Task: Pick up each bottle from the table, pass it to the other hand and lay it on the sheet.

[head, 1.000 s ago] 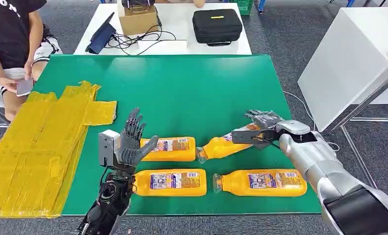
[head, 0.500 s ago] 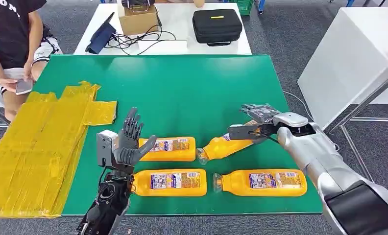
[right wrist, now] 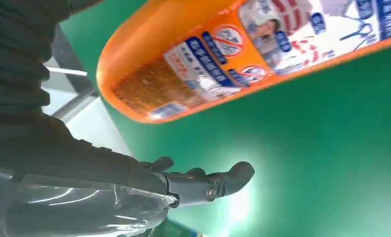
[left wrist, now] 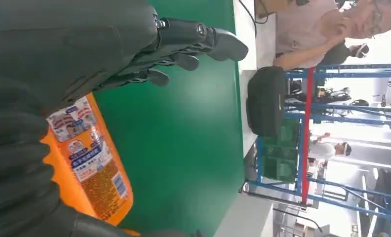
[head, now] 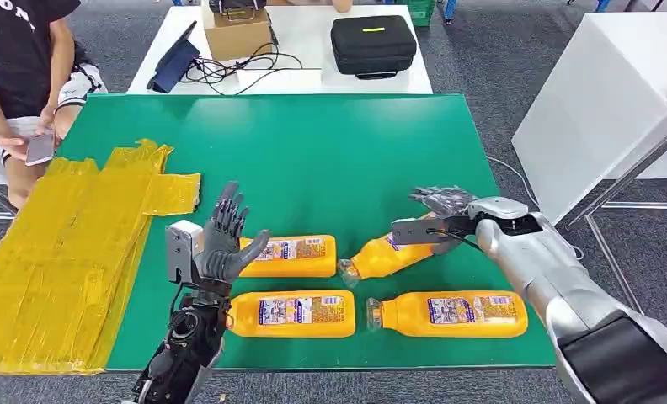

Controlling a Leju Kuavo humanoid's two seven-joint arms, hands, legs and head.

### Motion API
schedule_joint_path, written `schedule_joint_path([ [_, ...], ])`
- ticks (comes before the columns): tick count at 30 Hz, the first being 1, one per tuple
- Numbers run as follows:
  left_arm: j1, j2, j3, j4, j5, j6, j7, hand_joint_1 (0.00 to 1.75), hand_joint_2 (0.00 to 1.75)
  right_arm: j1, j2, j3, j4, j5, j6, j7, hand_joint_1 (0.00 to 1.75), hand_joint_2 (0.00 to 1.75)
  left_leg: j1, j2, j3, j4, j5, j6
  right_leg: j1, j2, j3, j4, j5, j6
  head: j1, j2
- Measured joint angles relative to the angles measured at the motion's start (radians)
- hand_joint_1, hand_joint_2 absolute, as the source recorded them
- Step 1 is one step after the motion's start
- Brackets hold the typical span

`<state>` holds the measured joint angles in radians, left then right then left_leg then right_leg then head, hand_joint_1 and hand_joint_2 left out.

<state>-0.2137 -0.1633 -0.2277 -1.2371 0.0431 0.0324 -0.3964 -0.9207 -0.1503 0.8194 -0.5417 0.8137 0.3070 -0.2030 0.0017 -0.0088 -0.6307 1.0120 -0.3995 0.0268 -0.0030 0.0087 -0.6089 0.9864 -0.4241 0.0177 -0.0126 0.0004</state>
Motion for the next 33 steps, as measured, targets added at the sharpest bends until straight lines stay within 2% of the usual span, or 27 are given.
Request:
schedule_joint_path([
  [11,-0.048,-0.018,-0.020,0.046,0.023,-0.021,0.009,0.00,1.75,0.026,0.027,0.048,0.083,-0.063,0.055,-0.039,0.00,1.75,0.000,0.000,0.000,0.000,0.000,0.000,0.000,0.000,0.000,0.000,0.000,0.000,0.000,0.000],
  [30,-0.066,-0.024,-0.025,0.071,0.034,-0.024,0.014,0.00,1.75,0.024,0.045,0.068,0.126,-0.069,0.063,-0.031,0.00,1.75,0.000,0.000,0.001,0.000,0.000,0.000,0.000,0.000,0.000,0.000,0.000,0.000,0.000,0.000],
  [31,-0.067,-0.024,-0.025,0.075,0.035,-0.024,0.014,0.00,1.75,0.024,0.046,0.072,0.128,-0.071,0.064,-0.028,1.47,1.75,0.000,0.000,0.001,0.000,0.000,0.000,0.000,0.000,0.001,0.000,0.000,0.000,0.000,0.000],
  [33,-0.069,-0.024,-0.025,0.080,0.035,-0.024,0.015,0.00,1.75,0.024,0.047,0.076,0.131,-0.073,0.065,-0.020,1.66,1.75,0.000,0.000,0.001,0.000,0.000,0.000,0.000,0.000,0.001,0.000,0.000,0.000,0.000,0.000],
])
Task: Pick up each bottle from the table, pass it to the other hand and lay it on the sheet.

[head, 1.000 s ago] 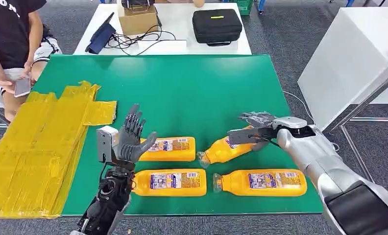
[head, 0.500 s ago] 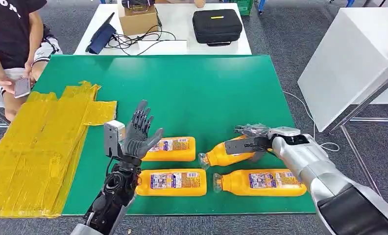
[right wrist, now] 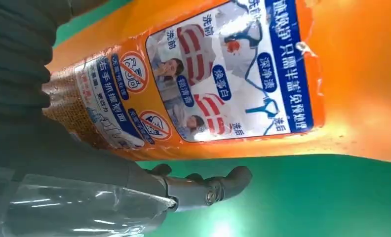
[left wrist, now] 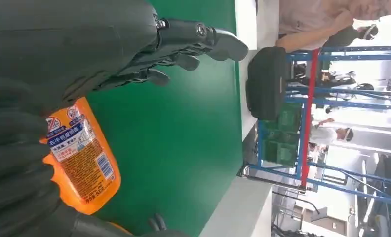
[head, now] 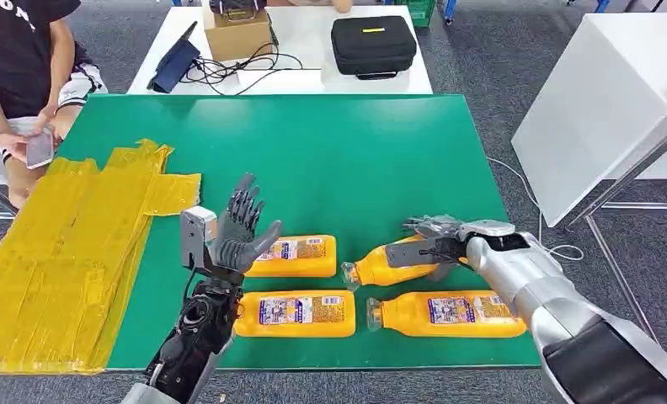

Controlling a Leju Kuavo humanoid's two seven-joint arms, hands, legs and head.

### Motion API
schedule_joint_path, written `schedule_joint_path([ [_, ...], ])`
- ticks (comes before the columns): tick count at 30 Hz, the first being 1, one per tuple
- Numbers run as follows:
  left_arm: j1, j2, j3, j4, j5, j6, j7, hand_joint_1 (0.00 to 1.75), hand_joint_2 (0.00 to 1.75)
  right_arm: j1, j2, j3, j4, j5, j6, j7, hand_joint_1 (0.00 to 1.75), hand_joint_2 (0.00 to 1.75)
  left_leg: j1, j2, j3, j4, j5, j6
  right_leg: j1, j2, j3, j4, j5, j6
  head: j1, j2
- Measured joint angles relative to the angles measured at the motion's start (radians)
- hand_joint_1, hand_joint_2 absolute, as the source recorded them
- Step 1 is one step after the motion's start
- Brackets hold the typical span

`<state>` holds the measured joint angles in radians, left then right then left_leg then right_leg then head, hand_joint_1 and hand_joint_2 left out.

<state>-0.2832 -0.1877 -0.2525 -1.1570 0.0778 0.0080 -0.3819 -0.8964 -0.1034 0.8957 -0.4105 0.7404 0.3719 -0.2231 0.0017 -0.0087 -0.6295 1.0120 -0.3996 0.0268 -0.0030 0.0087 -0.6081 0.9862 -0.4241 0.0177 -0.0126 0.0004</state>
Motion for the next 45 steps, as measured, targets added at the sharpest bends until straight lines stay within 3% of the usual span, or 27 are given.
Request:
schedule_joint_path([
  [1,-0.001,0.000,0.000,0.003,0.000,0.000,0.000,0.00,1.75,0.000,0.001,0.003,0.002,0.000,-0.001,0.007,1.75,1.75,0.000,0.000,0.000,0.000,0.000,0.000,0.000,0.000,0.000,0.000,0.000,0.000,0.000,0.000],
  [13,0.021,0.000,0.001,0.010,0.000,0.018,0.000,0.00,1.75,0.014,0.005,0.013,0.010,0.020,-0.108,0.085,1.75,1.75,0.000,0.000,0.002,0.000,0.000,0.000,0.000,0.000,0.003,0.000,0.000,0.000,0.000,0.000],
  [28,0.109,0.005,0.039,-0.053,-0.018,0.050,0.002,0.00,1.75,0.078,0.009,-0.011,-0.029,0.113,-0.387,0.226,1.75,1.75,0.000,0.000,0.002,0.000,0.000,0.000,0.000,0.000,0.003,0.000,0.000,0.000,0.000,0.000],
  [38,0.166,0.007,0.084,-0.092,-0.043,0.051,0.001,0.00,1.75,0.306,-0.019,-0.264,-0.347,0.216,-0.519,0.283,1.75,1.75,0.000,0.000,-0.001,0.000,-0.001,0.000,0.000,0.000,0.000,0.000,0.000,0.000,0.000,0.000],
  [45,0.176,0.006,0.098,-0.126,-0.057,0.054,-0.002,0.00,1.75,0.423,0.025,-0.476,-0.558,0.243,-0.642,0.282,1.75,1.75,0.000,0.000,-0.002,0.000,-0.001,0.000,0.000,0.000,-0.001,0.000,0.000,0.000,0.000,0.000],
])
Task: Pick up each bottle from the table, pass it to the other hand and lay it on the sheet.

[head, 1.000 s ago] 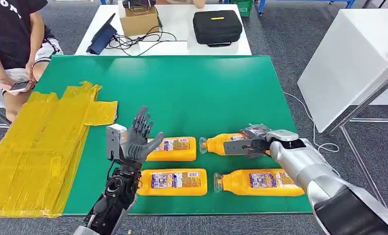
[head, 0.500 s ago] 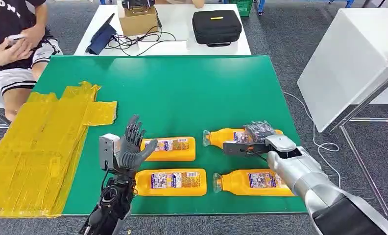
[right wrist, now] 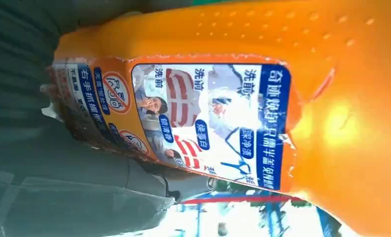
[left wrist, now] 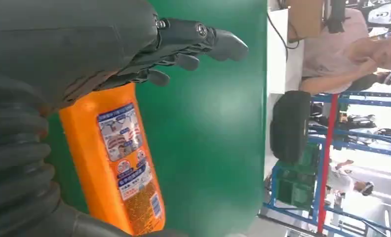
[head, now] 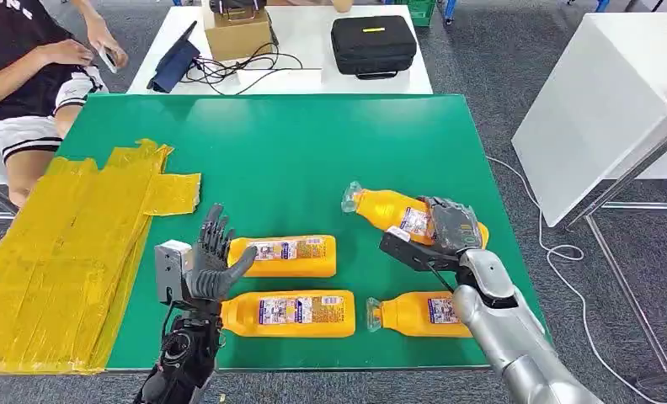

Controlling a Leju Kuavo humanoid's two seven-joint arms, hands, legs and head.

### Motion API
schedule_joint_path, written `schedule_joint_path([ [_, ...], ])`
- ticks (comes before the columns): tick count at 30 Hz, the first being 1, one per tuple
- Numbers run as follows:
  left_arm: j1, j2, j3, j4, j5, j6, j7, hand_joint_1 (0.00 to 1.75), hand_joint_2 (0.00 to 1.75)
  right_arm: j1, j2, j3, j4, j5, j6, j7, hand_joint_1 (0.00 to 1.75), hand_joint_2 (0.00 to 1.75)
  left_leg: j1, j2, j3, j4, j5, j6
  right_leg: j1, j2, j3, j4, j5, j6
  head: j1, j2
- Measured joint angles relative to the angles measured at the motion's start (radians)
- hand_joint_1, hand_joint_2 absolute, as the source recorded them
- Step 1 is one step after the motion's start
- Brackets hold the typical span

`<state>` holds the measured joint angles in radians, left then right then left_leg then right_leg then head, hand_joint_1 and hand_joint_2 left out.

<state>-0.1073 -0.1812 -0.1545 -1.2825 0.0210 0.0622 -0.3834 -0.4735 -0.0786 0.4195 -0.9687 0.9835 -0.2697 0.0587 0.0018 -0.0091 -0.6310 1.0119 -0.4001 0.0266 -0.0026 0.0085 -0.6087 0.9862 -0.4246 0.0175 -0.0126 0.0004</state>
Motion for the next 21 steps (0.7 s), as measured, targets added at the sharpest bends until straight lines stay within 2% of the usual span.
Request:
schedule_joint_path([
  [3,0.000,0.000,0.003,-0.006,-0.002,0.003,0.001,0.00,1.75,0.033,0.015,-0.045,-0.052,0.016,-0.011,0.000,1.75,1.75,0.000,0.000,0.000,0.000,0.000,0.000,0.000,0.000,0.000,0.000,0.000,0.000,0.000,0.000],
  [11,-0.003,-0.006,0.010,-0.013,-0.027,0.005,0.001,0.00,1.75,0.121,0.092,-0.154,-0.174,0.071,-0.155,-0.042,1.75,1.75,0.000,0.000,0.000,0.000,0.000,0.000,0.000,0.000,-0.001,0.000,0.000,0.000,0.000,0.000],
  [16,-0.023,-0.010,-0.014,-0.018,-0.047,-0.030,-0.004,0.00,1.75,0.153,0.146,-0.187,-0.229,-0.123,-0.223,-0.254,1.75,1.75,0.000,0.000,0.000,0.000,0.000,0.000,0.000,0.000,-0.001,0.000,0.000,0.000,0.000,0.000],
  [21,-0.050,-0.015,-0.042,-0.030,-0.054,-0.041,-0.002,0.00,1.75,0.160,0.183,-0.192,-0.248,-0.159,-0.223,-0.287,1.75,1.75,0.000,0.000,0.000,0.000,0.000,0.000,0.000,0.000,-0.001,0.000,0.000,0.000,0.000,0.000],
])
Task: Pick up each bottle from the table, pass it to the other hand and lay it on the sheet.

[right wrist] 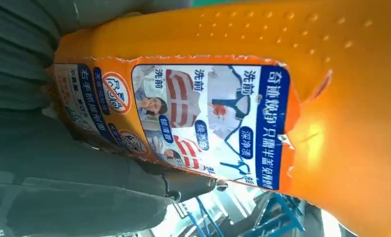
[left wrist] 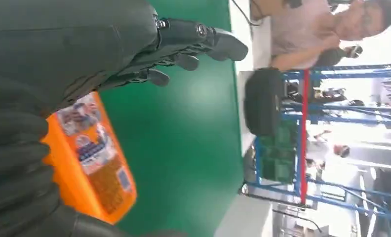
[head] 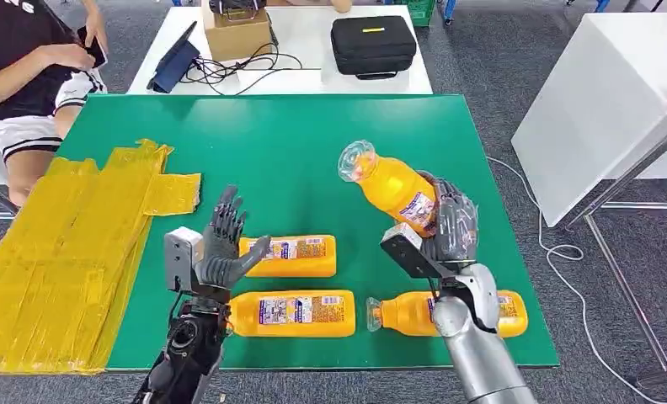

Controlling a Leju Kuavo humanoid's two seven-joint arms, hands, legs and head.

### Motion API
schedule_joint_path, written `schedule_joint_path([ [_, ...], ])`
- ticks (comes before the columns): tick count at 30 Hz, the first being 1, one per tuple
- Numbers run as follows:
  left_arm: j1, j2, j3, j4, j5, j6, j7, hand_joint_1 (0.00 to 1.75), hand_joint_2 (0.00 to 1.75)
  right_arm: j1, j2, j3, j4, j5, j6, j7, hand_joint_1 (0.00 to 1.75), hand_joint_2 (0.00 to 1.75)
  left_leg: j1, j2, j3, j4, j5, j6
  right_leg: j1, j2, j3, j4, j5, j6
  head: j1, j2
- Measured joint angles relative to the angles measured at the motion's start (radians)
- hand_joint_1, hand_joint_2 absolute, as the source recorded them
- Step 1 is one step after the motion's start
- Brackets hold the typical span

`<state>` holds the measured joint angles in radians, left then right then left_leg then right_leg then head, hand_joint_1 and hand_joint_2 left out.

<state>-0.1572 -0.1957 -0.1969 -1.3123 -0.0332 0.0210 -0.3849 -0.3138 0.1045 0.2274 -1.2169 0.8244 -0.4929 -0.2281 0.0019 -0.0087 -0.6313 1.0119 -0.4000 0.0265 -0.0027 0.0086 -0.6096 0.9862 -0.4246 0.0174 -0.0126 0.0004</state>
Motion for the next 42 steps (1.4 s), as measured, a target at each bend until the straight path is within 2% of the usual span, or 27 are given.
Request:
schedule_joint_path([
  [7,-0.029,0.000,-0.045,-0.034,-0.010,-0.048,0.012,0.00,1.75,0.000,0.033,-0.003,-0.005,-0.082,0.005,-0.087,1.75,1.75,0.000,0.000,-0.001,0.000,0.000,0.000,0.000,0.000,0.000,0.000,0.000,0.000,0.000,0.000],
  [14,-0.048,0.000,-0.133,-0.140,-0.010,-0.071,0.026,0.00,1.75,-0.051,0.071,0.024,0.055,-0.167,-0.020,-0.170,1.75,1.75,0.000,0.000,-0.001,0.000,0.000,0.000,0.000,0.000,0.000,0.000,0.000,0.000,0.000,0.000],
  [25,-0.056,0.002,-0.205,-0.201,-0.010,-0.073,0.029,0.00,1.75,-0.097,0.102,0.071,0.110,-0.200,-0.010,-0.177,1.75,1.75,0.000,0.000,-0.001,0.000,0.000,0.000,0.000,0.000,0.000,0.000,0.000,0.000,0.000,0.000],
  [42,-0.064,0.001,-0.221,-0.200,-0.010,-0.070,0.038,0.00,1.75,-0.129,0.140,0.114,0.166,-0.212,0.020,-0.177,1.75,1.75,0.000,0.000,-0.001,0.000,0.000,0.000,0.000,0.000,-0.001,0.000,0.000,0.000,0.000,0.000],
])
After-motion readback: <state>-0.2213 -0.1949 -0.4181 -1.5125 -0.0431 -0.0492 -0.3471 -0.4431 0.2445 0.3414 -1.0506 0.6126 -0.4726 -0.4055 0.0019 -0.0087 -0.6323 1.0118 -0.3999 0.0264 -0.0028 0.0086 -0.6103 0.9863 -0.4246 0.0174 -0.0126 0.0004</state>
